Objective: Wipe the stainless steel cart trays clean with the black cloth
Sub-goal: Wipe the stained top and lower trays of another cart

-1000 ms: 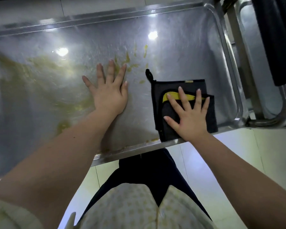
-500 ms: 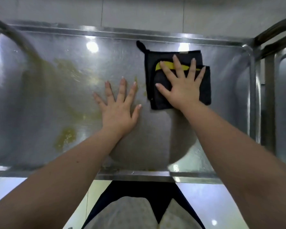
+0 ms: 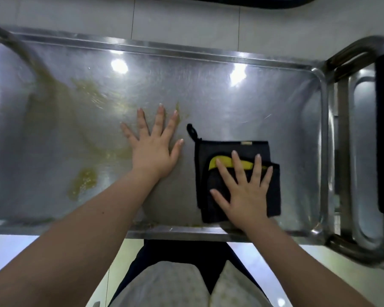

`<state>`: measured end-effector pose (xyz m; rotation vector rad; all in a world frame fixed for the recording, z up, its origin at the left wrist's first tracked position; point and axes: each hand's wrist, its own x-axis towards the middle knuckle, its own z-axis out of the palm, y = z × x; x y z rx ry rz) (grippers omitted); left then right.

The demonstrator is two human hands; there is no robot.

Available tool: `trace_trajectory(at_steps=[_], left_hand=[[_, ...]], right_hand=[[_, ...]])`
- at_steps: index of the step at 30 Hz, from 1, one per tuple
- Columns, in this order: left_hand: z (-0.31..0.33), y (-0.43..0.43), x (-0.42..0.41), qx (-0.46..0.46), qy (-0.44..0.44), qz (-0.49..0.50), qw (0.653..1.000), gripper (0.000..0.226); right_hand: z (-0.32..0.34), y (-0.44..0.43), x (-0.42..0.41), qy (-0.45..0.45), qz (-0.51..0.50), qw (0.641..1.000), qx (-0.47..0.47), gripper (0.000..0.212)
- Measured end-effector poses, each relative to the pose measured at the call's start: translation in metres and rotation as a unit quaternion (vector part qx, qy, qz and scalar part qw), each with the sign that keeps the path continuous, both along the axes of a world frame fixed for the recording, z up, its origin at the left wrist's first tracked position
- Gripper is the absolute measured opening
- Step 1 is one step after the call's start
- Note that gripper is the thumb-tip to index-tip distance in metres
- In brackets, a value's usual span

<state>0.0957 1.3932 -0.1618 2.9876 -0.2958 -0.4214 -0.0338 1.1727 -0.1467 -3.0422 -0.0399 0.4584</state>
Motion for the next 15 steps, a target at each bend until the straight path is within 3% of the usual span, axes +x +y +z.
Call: trace_trajectory(at_steps=[4,11,15], left_hand=[[-0.001,0.0,-0.003,0.004,-0.006,0.005,1.0,0.067],[-0.001,-0.001,0.0,-0.001,-0.007,0.005,1.0,0.067],[-0.001,-0.001,0.0,0.001,-0.007,0.008,1.0,0.068]], right_hand=[[0.001,-0.001,0.0,-0.001,0.025,1.0,0.003,0.07],[-0.002,-0.009,0.193,0.002,-0.061,0.998,-0.024,0.071],[-0.001,-0.002,0.223,0.008,-0.067,0.997,-0.023,0.07]])
